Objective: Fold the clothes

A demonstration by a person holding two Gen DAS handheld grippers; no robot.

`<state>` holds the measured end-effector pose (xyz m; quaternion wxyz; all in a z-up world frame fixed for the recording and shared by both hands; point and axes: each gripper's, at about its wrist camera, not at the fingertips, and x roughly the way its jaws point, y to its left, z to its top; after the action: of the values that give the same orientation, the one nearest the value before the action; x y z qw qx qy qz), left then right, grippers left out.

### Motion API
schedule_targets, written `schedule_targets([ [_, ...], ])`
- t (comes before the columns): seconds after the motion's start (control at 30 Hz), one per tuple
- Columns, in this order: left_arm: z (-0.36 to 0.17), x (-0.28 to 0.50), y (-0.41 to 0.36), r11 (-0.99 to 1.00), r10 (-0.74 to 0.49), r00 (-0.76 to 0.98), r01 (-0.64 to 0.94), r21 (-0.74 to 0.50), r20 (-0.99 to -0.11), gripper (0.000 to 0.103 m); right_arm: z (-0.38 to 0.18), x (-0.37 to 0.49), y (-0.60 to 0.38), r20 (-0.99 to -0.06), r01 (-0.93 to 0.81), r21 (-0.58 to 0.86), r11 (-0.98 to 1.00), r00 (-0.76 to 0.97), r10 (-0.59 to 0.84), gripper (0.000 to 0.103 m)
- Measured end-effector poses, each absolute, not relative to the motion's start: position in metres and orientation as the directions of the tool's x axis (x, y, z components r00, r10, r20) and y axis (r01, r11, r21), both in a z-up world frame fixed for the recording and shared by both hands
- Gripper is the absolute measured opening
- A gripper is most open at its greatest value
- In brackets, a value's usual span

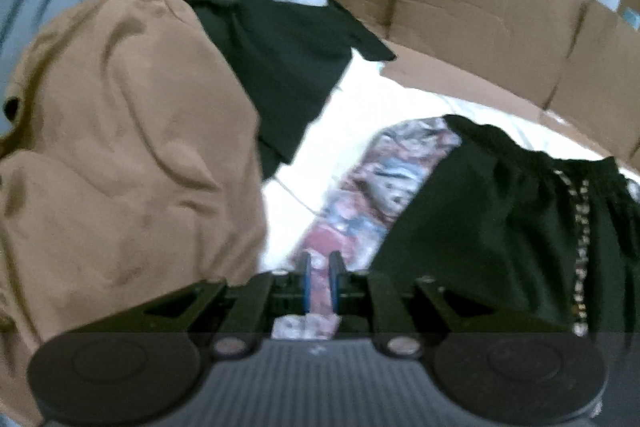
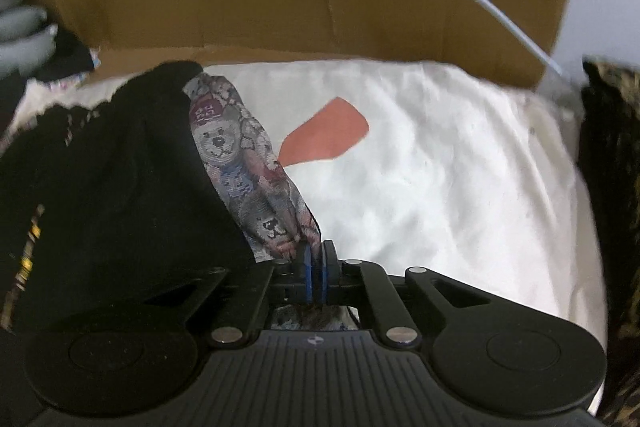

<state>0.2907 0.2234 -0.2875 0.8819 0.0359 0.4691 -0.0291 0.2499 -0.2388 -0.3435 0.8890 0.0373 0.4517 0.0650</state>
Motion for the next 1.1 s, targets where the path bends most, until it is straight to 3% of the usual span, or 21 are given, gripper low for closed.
schedule_targets([
  [0.27, -0.282, 0.302, 0.245, 0.997, -0.014, 0.550, 0.074, 0.033, -0.835, 0.010, -0.343, 0.245, -0.252, -0.803, -0.078, 0.176, 0.981, 0.565, 0.189, 0.010],
  [0.4, -0.291, 0.299, 0.246, 0.994, -0.033, 0.532, 0.109, 0.030, -0.846, 0.010, -0.342, 0.241, -0.256, -0.809, -0.076, 0.178, 0.981, 0.556, 0.190, 0.029],
  [0.7, -0.317, 0.303, 0.246, 0.980, -0.038, 0.522, 0.185, 0.069, -0.852, 0.010, -0.340, 0.225, -0.267, -0.818, -0.072, 0.179, 0.981, 0.543, 0.189, 0.029],
  [0.97, -0.332, 0.311, 0.241, 0.974, -0.030, 0.485, 0.211, 0.084, -0.874, 0.022, -0.349, 0.207, -0.274, -0.836, -0.071, 0.176, 0.982, 0.516, 0.187, 0.029],
  [1.1, -0.334, 0.302, 0.243, 0.966, -0.034, 0.468, 0.244, 0.092, -0.883, 0.022, -0.349, 0.204, -0.275, -0.839, -0.093, 0.179, 0.979, 0.506, 0.202, 0.029],
])
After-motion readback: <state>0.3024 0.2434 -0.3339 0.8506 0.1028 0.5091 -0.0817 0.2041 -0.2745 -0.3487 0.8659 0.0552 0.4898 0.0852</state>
